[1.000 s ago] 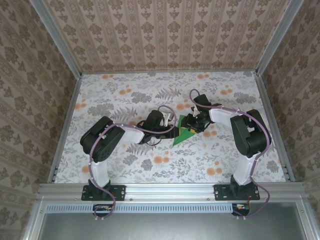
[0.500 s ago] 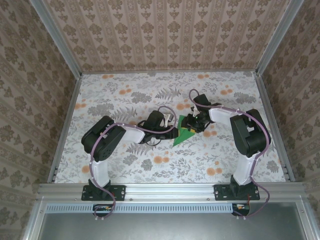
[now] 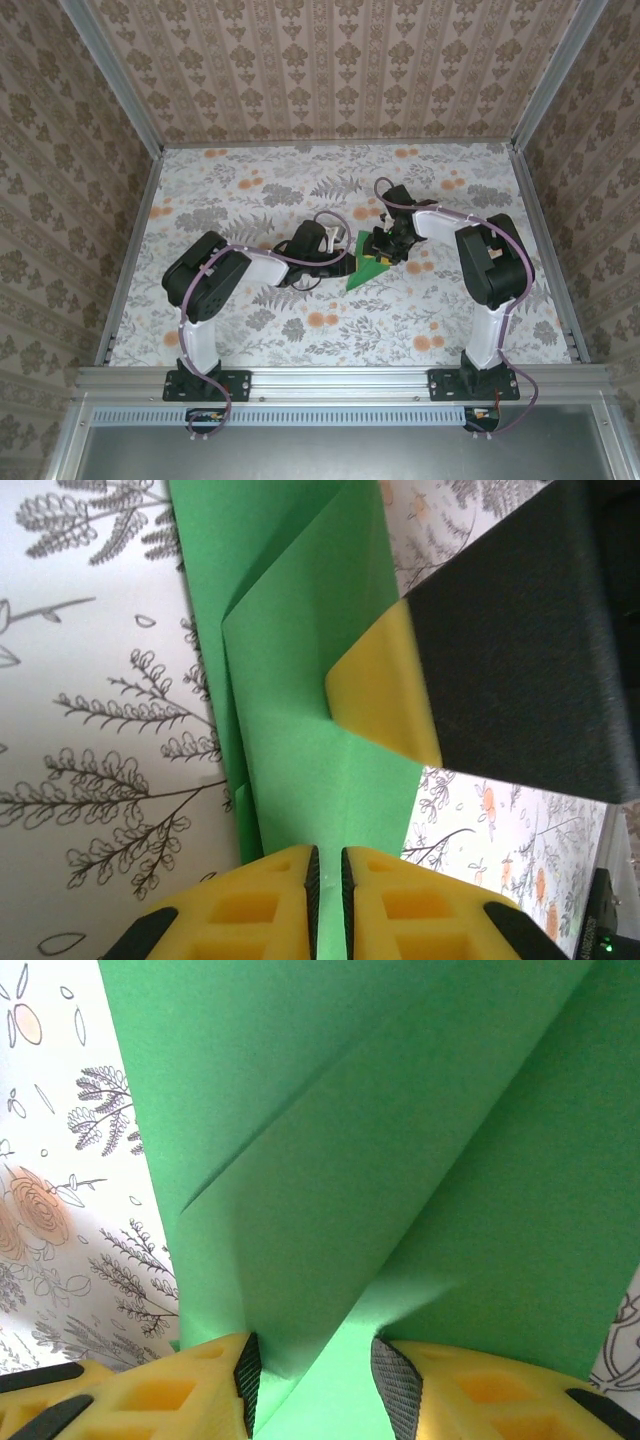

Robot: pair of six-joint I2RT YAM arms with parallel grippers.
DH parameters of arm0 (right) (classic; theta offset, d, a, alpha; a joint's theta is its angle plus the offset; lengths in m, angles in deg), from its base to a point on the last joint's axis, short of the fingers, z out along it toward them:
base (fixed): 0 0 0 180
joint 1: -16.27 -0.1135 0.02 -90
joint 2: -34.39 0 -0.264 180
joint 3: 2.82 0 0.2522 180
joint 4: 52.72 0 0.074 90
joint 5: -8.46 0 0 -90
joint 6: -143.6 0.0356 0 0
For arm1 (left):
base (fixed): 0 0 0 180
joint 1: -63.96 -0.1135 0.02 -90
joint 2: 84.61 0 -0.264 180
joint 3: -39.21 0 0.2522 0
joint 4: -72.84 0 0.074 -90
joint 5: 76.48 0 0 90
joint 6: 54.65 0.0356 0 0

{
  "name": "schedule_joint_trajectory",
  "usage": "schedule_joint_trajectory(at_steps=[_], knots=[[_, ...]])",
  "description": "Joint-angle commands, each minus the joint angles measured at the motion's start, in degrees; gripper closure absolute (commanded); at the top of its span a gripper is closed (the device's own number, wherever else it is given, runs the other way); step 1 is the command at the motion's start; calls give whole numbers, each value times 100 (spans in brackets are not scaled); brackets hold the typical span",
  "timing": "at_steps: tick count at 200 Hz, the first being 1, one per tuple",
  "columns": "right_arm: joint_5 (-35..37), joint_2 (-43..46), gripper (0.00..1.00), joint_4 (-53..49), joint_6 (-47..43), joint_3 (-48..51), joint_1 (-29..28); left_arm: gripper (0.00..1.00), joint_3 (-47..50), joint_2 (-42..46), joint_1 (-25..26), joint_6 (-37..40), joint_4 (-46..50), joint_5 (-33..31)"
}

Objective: Fold a paper plane with a square sheet of paper (pick it up from the middle)
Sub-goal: Fourth fold the wing at the center of the table.

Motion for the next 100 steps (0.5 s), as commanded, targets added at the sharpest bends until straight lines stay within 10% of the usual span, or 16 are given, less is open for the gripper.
schedule_joint_trajectory(at_steps=[1,100], knots=[[899,-743,56,-324,-7,335,-93,82,143,238,-26,-190,-578,144],[942,-783,53,-351,57,334,-93,81,-101,75,162,34,157,-51]])
